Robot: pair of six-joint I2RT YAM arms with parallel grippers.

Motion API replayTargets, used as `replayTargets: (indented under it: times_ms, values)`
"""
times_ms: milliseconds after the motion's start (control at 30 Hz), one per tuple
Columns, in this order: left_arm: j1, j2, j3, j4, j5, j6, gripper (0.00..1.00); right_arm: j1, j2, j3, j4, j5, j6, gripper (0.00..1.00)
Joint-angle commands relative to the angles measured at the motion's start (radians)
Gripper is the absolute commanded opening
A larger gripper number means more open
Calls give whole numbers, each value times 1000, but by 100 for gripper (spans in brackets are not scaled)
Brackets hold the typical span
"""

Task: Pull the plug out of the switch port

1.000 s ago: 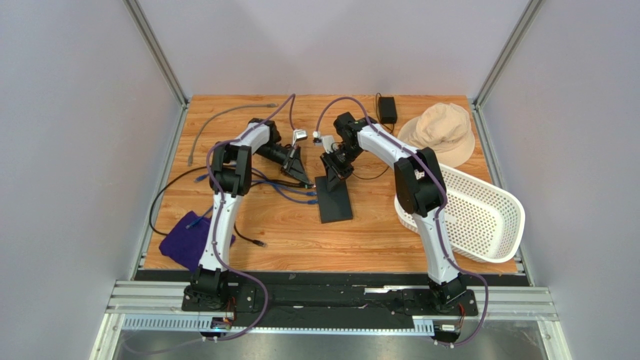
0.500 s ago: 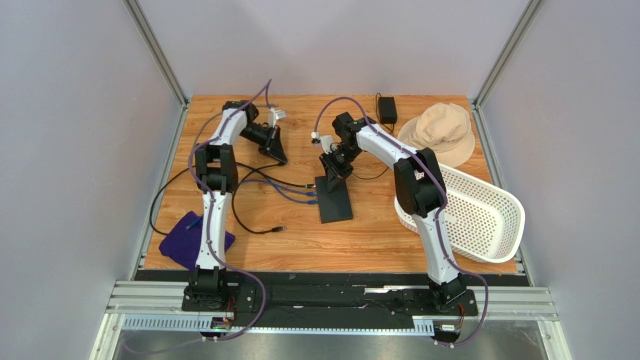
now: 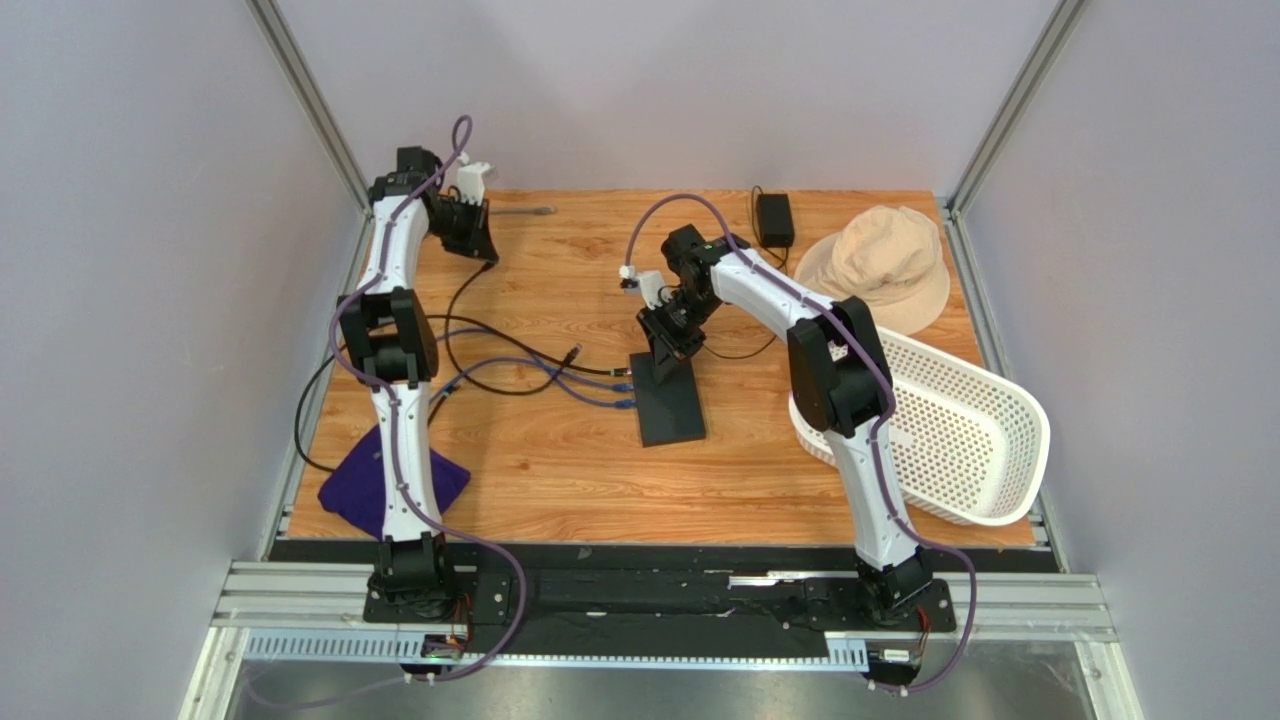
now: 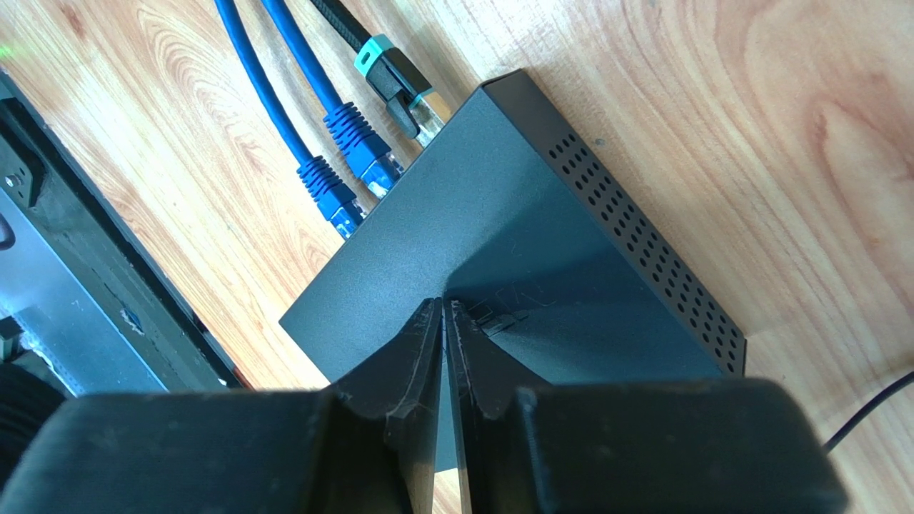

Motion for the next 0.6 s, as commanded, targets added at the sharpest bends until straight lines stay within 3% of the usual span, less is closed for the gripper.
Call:
replayTargets:
  times_ms: [0,67,133,167,267,433,567]
  values:
    - [-16,-125,34,212,-224,105,0,9,28,-37,49,141,-58,16]
    - [-18,-142,16,305,-264,135,4,11,30,-36,49,141,-58,16]
    - [-28,-154,-13,388,-295,144,19,12,31,-36,50,143,-58,16]
    - [-35,-165,-22,411,-304,150,49,12,33,-36,52,146,-58,16]
    - [-62,-179,-38,462,-335,161,65,15,33,-34,50,151,-59,16]
    - [-122,-278,-108,513,-300,48,72,15,30,-34,52,163,-64,16]
    - [-139,-393,-231,534,-139,-126,73,15,31,-31,52,169,-69,16]
